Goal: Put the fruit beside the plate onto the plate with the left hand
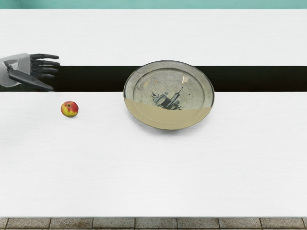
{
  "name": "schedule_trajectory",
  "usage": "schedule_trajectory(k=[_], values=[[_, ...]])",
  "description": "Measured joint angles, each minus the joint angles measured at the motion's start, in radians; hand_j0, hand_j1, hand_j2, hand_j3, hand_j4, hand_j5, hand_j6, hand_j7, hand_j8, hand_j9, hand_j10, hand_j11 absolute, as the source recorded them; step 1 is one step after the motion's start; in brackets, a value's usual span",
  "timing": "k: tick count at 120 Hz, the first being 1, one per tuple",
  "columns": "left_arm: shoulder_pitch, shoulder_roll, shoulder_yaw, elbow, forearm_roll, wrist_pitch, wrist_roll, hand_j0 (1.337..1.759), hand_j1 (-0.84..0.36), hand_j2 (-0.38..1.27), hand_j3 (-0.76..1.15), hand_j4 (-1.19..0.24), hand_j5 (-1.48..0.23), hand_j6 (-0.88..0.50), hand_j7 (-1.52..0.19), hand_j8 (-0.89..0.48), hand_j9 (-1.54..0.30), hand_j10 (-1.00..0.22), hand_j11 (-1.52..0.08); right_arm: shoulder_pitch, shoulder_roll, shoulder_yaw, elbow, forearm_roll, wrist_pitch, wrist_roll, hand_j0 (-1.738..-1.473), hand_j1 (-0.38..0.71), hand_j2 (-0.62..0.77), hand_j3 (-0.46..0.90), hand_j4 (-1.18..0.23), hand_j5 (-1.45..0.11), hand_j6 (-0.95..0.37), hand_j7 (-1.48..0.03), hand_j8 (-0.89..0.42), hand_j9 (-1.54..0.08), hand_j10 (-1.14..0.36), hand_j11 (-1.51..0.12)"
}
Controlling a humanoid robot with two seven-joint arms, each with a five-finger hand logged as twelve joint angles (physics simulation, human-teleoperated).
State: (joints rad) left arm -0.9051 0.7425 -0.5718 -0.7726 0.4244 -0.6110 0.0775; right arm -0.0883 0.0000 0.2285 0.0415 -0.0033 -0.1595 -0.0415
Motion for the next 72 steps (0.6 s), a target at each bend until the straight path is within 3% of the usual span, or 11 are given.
schedule_trajectory(k=[38,44,52,58,69,72], values=[[-0.017,0.003,-0.023,-0.016,0.0,0.0,-0.001,1.658,0.06,0.05,0.0,-0.25,-0.32,-0.25,-0.32,-0.25,-0.32,-0.25,-0.32,0.002,0.0,-0.001,-0.001,0.0,0.0,0.0,-1.658,-0.31,-0.01,0.0,-0.03,-0.04,-0.03,-0.04,-0.03,-0.04,-0.03,-0.04],[-0.022,0.058,-0.022,-0.049,-0.001,0.0,0.001,1.658,0.06,0.05,0.0,-0.25,-0.32,-0.25,-0.32,-0.25,-0.32,-0.25,-0.32,0.002,0.0,-0.001,-0.002,0.0,0.0,0.0,-1.658,-0.31,-0.01,0.0,-0.03,-0.04,-0.03,-0.04,-0.03,-0.04,-0.03,-0.04],[-0.031,0.171,-0.012,-0.145,-0.003,0.0,0.006,1.658,0.06,0.05,0.0,-0.25,-0.32,-0.25,-0.32,-0.25,-0.32,-0.25,-0.32,0.002,0.0,-0.001,-0.002,0.0,0.0,0.0,-1.658,-0.31,-0.01,0.0,-0.03,-0.04,-0.03,-0.04,-0.03,-0.04,-0.03,-0.04],[-0.099,0.228,0.03,-0.212,-0.015,0.0,0.008,1.658,0.06,0.05,0.0,-0.25,-0.32,-0.25,-0.32,-0.25,-0.32,-0.25,-0.32,0.002,0.0,-0.001,-0.002,0.0,0.0,0.0,-1.658,-0.31,-0.01,0.0,-0.03,-0.04,-0.03,-0.04,-0.03,-0.04,-0.03,-0.04],[-0.371,0.305,0.241,-0.306,-0.127,0.0,0.009,1.658,0.06,0.05,0.0,-0.25,-0.32,-0.25,-0.32,-0.25,-0.32,-0.25,-0.32,0.002,0.0,-0.001,-0.002,0.0,0.0,0.0,-1.658,-0.31,-0.01,0.0,-0.03,-0.04,-0.03,-0.04,-0.03,-0.04,-0.03,-0.04],[-0.405,0.308,0.296,-0.329,-0.153,0.0,0.009,1.658,0.06,0.05,0.0,-0.25,-0.32,-0.25,-0.32,-0.25,-0.32,-0.24,-0.32,0.002,0.0,-0.001,-0.002,0.0,0.0,0.0,-1.658,-0.31,-0.01,0.0,-0.03,-0.04,-0.03,-0.04,-0.03,-0.04,-0.03,-0.04]])
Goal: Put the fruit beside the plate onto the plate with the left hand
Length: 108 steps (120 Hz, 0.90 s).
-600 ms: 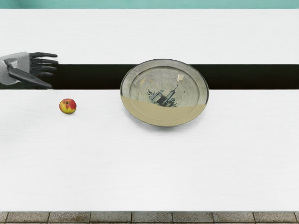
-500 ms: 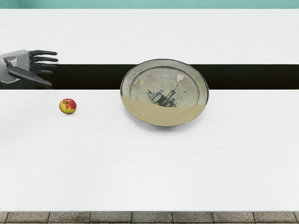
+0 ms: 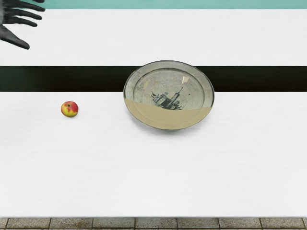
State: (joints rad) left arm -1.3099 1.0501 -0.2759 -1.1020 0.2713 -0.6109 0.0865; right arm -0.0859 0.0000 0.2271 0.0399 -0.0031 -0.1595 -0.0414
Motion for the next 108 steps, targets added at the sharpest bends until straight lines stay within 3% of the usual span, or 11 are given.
schedule_trajectory(k=[9,17,26,41,55,62,79,99,108], values=[[-0.033,0.028,0.123,-0.046,-0.062,0.0,0.0,1.658,0.06,0.05,0.0,-0.25,-0.32,-0.25,-0.32,-0.25,-0.32,-0.25,-0.32,0.0,0.0,0.0,0.0,0.0,0.0,0.0,-1.658,-0.31,-0.01,0.0,-0.03,-0.04,-0.03,-0.04,-0.03,-0.04,-0.03,-0.04],[-0.168,0.02,0.259,-0.068,-0.091,0.0,0.0,1.658,0.06,0.05,0.0,-0.25,-0.32,-0.25,-0.32,-0.25,-0.32,-0.25,-0.32,0.0,0.0,0.0,0.0,0.0,0.0,0.0,-1.658,-0.31,-0.01,0.0,-0.03,-0.04,-0.03,-0.04,-0.03,-0.04,-0.03,-0.04],[-0.234,0.022,0.373,-0.105,-0.104,0.0,0.0,1.658,0.06,0.05,0.0,-0.25,-0.32,-0.25,-0.32,-0.25,-0.32,-0.25,-0.32,0.0,0.0,0.0,0.0,0.0,0.0,0.0,-1.658,-0.31,-0.01,0.0,-0.03,-0.04,-0.03,-0.04,-0.03,-0.04,-0.03,-0.04],[-0.602,-0.02,0.687,-0.277,-0.098,0.0,0.017,1.658,0.06,0.05,0.0,-0.25,-0.32,-0.25,-0.32,-0.25,-0.32,-0.25,-0.32,0.0,0.0,0.0,0.0,0.0,0.0,0.0,-1.658,-0.31,-0.01,0.0,-0.03,-0.04,-0.03,-0.04,-0.03,-0.04,-0.03,-0.04],[-0.774,-0.044,0.919,-0.422,-0.096,0.04,0.075,1.658,0.06,0.05,0.0,-0.25,-0.32,-0.25,-0.32,-0.25,-0.32,-0.25,-0.32,0.0,0.0,0.0,0.0,0.0,0.0,0.0,-1.658,-0.31,-0.01,0.0,-0.03,-0.04,-0.03,-0.04,-0.03,-0.04,-0.03,-0.04],[-0.892,-0.107,1.033,-0.482,-0.098,0.117,0.108,1.658,0.06,0.05,0.0,-0.25,-0.32,-0.25,-0.32,-0.25,-0.32,-0.25,-0.32,0.0,0.0,0.0,0.0,0.0,0.0,0.0,-1.658,-0.31,-0.01,0.0,-0.03,-0.04,-0.03,-0.04,-0.03,-0.04,-0.03,-0.04],[-0.98,-0.177,1.221,-0.567,-0.107,0.302,0.158,1.658,0.06,0.05,0.0,-0.25,-0.32,-0.25,-0.32,-0.25,-0.32,-0.25,-0.32,0.0,0.0,0.0,0.0,0.0,0.0,0.0,-1.658,-0.31,-0.01,0.0,-0.03,-0.04,-0.03,-0.04,-0.03,-0.04,-0.03,-0.04],[-0.985,-0.332,1.338,-0.607,-0.119,0.497,0.195,1.658,0.05,0.05,0.0,-0.25,-0.32,-0.25,-0.32,-0.25,-0.32,-0.25,-0.32,0.0,0.0,0.0,0.0,0.0,0.0,0.0,-1.658,-0.31,-0.01,0.0,-0.03,-0.04,-0.03,-0.04,-0.03,-0.04,-0.03,-0.04],[-1.005,-0.392,1.359,-0.614,-0.139,0.573,0.23,1.658,0.05,0.05,0.0,-0.25,-0.32,-0.25,-0.32,-0.25,-0.32,-0.25,-0.32,0.0,0.0,0.0,0.0,0.0,0.0,0.0,-1.658,-0.31,-0.01,0.0,-0.03,-0.04,-0.03,-0.04,-0.03,-0.04,-0.03,-0.04]])
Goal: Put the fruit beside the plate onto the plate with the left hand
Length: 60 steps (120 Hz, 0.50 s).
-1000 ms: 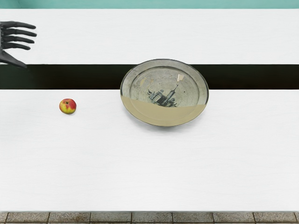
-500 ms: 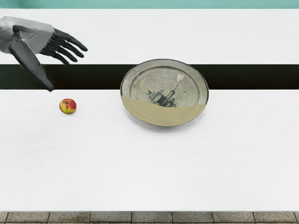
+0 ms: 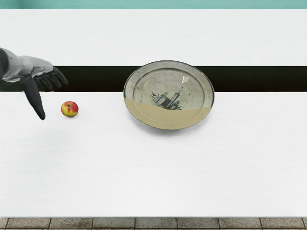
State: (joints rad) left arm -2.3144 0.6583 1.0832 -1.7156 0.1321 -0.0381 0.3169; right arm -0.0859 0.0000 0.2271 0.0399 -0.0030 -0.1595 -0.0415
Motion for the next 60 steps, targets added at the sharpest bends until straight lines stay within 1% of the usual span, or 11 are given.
schedule_trajectory(k=[9,20,34,39,51,60], values=[[0.002,-0.05,0.011,-0.005,-0.023,0.084,0.046,1.658,0.05,0.05,0.0,-0.25,-0.32,-0.25,-0.32,-0.25,-0.32,-0.25,-0.32,0.0,0.0,0.0,0.0,0.0,0.0,0.0,-1.658,-0.31,-0.01,0.0,-0.03,-0.04,-0.03,-0.04,-0.03,-0.04,-0.03,-0.04],[0.025,-0.116,0.017,-0.01,-0.055,0.205,0.08,1.658,0.05,0.05,0.0,-0.25,-0.32,-0.25,-0.32,-0.25,-0.32,-0.25,-0.32,0.0,0.0,0.0,0.0,0.0,0.0,0.0,-1.658,-0.31,-0.01,0.0,-0.03,-0.04,-0.03,-0.04,-0.03,-0.04,-0.03,-0.04],[0.067,-0.159,0.019,-0.015,-0.08,0.329,0.108,1.658,0.05,0.05,0.0,-0.25,-0.32,-0.25,-0.32,-0.25,-0.32,-0.25,-0.32,0.0,0.0,0.0,0.0,0.0,0.0,0.0,-1.658,-0.31,-0.01,0.0,-0.03,-0.04,-0.03,-0.04,-0.03,-0.04,-0.03,-0.04],[0.078,-0.197,0.019,-0.016,-0.088,0.357,0.116,1.658,0.05,0.05,0.0,-0.25,-0.32,-0.25,-0.32,-0.25,-0.32,-0.25,-0.32,0.0,0.0,0.0,0.0,0.0,0.0,0.0,-1.658,-0.31,-0.01,0.0,-0.03,-0.04,-0.03,-0.04,-0.03,-0.04,-0.03,-0.04],[0.081,-0.311,0.014,-0.017,-0.144,0.409,0.133,1.658,0.05,0.05,0.0,-0.25,-0.32,-0.25,-0.32,-0.25,-0.32,-0.25,-0.32,0.0,0.0,0.0,0.0,0.0,0.0,0.0,-1.658,-0.31,-0.01,0.0,-0.03,-0.04,-0.03,-0.04,-0.03,-0.04,-0.03,-0.04],[0.088,-0.365,0.011,-0.017,-0.192,0.441,0.148,1.658,0.05,0.05,0.0,-0.25,-0.32,-0.25,-0.32,-0.25,-0.32,-0.25,-0.32,0.0,0.0,0.0,0.0,0.0,0.0,0.0,-1.658,-0.31,-0.01,0.0,-0.03,-0.04,-0.03,-0.04,-0.03,-0.04,-0.03,-0.04]])
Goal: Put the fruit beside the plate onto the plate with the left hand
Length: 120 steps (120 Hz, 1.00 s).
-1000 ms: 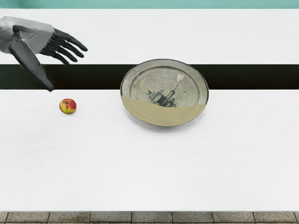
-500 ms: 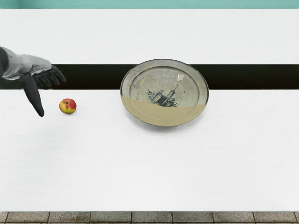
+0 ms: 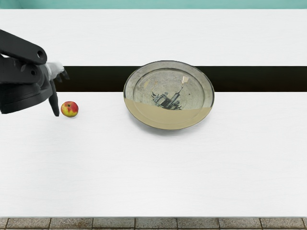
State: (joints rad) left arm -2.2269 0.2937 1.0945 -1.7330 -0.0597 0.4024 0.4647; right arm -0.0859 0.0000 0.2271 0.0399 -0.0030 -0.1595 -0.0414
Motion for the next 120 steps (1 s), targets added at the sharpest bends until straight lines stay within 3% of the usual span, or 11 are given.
schedule_trajectory(k=[21,38,76,94,120], values=[[0.059,-0.091,-0.023,0.002,-0.061,0.108,0.058,1.658,0.05,0.05,0.0,-0.25,-0.32,-0.25,-0.32,-0.25,-0.32,-0.25,-0.32,0.0,0.0,0.0,0.0,0.0,0.0,0.0,-1.658,-0.31,-0.01,0.0,-0.03,-0.04,-0.03,-0.04,-0.03,-0.04,-0.03,-0.04],[0.1,-0.136,-0.033,0.019,-0.079,0.175,0.078,1.658,0.05,0.05,0.0,-0.25,-0.32,-0.25,-0.32,-0.25,-0.32,-0.25,-0.32,0.0,0.0,0.0,0.0,0.0,0.0,0.0,-1.658,-0.31,-0.01,0.0,-0.03,-0.04,-0.03,-0.04,-0.03,-0.04,-0.03,-0.04],[0.218,-0.225,-0.034,0.169,-0.089,0.207,0.086,1.658,0.05,0.05,0.0,-0.25,-0.32,-0.25,-0.32,-0.25,-0.32,-0.25,-0.32,0.0,0.0,0.0,0.0,0.0,0.0,0.0,-1.658,-0.31,-0.01,0.0,-0.03,-0.04,-0.03,-0.04,-0.03,-0.04,-0.03,-0.04],[0.246,-0.251,-0.029,0.234,-0.089,0.208,0.115,1.658,0.05,0.05,0.0,-0.25,-0.32,-0.25,-0.32,-0.25,-0.32,-0.25,-0.32,0.0,0.0,0.0,0.0,0.0,0.0,0.0,-1.658,-0.31,-0.01,0.0,-0.03,-0.04,-0.03,-0.04,-0.03,-0.04,-0.03,-0.04],[0.342,-0.274,-0.024,0.335,-0.089,0.208,0.136,1.658,0.05,0.05,0.0,-0.25,-0.32,-0.25,-0.32,-0.25,-0.32,-0.25,-0.32,0.0,0.0,0.0,0.0,0.0,0.0,0.0,-1.658,-0.31,-0.01,0.0,-0.03,-0.04,-0.03,-0.04,-0.03,-0.04,-0.03,-0.04]])
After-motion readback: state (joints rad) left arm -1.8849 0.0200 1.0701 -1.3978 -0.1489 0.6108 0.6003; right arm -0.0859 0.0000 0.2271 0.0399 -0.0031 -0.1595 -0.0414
